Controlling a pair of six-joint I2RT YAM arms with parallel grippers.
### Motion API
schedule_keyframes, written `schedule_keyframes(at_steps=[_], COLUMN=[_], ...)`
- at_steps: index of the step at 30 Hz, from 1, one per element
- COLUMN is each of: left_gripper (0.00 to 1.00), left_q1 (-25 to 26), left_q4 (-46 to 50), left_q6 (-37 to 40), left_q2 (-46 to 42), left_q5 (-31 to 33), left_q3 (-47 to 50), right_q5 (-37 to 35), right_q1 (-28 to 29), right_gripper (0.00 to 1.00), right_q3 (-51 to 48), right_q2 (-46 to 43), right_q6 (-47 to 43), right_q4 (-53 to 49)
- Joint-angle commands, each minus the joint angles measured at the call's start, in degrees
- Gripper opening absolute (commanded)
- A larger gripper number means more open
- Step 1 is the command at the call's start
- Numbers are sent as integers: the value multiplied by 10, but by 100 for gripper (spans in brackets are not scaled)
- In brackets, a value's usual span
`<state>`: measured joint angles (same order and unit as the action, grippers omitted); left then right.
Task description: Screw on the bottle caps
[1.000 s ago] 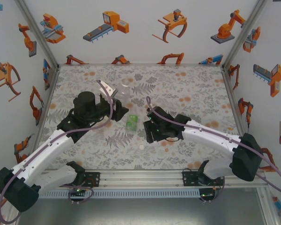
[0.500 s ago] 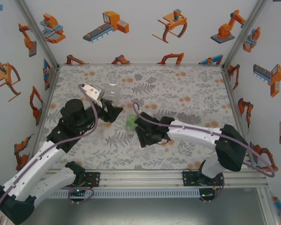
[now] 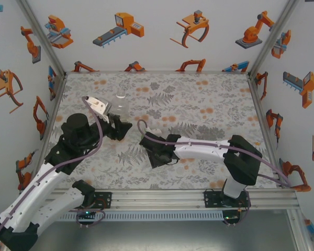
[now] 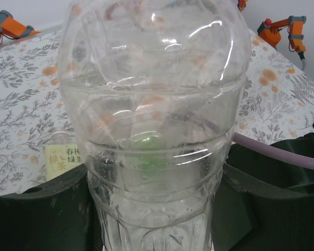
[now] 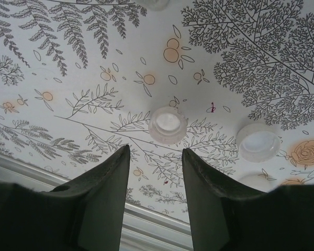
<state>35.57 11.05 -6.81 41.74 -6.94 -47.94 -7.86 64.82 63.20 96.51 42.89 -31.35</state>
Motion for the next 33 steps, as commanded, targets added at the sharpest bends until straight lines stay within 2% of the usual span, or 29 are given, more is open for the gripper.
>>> schedule_keyframes(at_steps=[1,33], left_gripper=[16,16], left_q1=[-2,-2], left_q4=[14,42], left_q6=[-4,21], left_q2=[-18,-34], left_q5=[20,52], left_q3=[-22,-35], right_q5=[-26,-33], right_q1=[2,2], right_gripper=[44,44], right_q3=[24,37], right_q2=[11,39], right_q6=[14,3], right_q4=[-5,-8])
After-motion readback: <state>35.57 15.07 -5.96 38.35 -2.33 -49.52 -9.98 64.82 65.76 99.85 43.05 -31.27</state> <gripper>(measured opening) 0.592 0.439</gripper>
